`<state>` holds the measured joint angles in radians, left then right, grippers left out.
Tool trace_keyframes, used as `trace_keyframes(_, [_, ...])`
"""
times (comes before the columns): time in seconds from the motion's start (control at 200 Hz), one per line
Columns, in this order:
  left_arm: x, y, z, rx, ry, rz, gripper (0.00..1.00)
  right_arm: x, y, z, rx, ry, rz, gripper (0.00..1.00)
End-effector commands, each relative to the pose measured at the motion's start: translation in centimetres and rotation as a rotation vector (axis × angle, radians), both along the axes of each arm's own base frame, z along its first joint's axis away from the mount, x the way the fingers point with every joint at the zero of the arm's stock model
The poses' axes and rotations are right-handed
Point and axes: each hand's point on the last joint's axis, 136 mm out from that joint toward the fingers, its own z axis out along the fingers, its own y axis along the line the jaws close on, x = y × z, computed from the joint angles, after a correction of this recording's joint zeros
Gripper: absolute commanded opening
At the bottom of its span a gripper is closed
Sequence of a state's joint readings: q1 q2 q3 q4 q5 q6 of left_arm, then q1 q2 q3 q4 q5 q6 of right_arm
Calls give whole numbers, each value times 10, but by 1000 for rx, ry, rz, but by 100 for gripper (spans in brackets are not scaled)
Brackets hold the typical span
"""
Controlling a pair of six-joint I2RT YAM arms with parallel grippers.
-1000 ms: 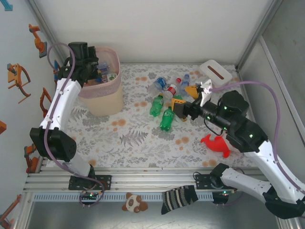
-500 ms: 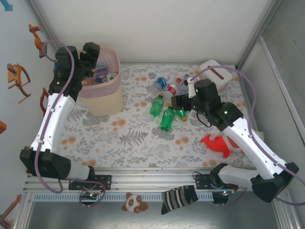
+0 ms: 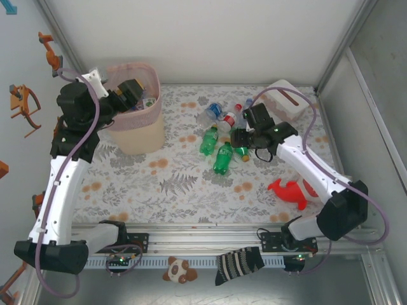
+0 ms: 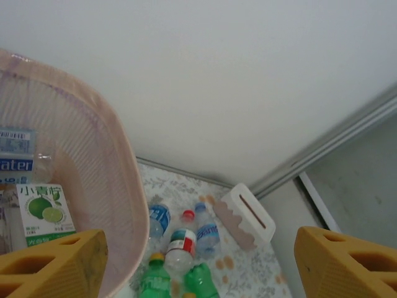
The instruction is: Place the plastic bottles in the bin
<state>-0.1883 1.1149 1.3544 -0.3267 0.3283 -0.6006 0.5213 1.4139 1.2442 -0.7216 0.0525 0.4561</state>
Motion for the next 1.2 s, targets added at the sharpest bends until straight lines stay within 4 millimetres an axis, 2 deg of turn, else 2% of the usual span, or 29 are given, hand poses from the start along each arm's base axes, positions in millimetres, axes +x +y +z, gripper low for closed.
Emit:
trace_keyframes(0.0, [-18,-4,-15,83,4,-71,78,-3,8,-15,53,31,-116,70])
trace_keyframes(0.21, [-35,1,-25,95,10,-59,78,-7,35,-51,45,70,-249,73])
trace_keyframes(0.29, [-37,2,-27,99,16,-60,82,-8,44,-65,39,79,-281,76])
trace_keyframes(0.471, [-41,2,-30,99,34,-65,83,-11,60,-100,40,124,-320,81])
trace_keyframes(0.771, [-41,1,-33,73,47,-64,82,-19,66,-151,10,207,-340,81])
trace_keyframes(0.966, [-41,0,-36,64,55,-63,82,-22,66,-166,1,228,-344,77])
trace_keyframes(1.197, [-41,-1,-34,53,52,-65,82,-24,63,-167,-6,228,-344,71])
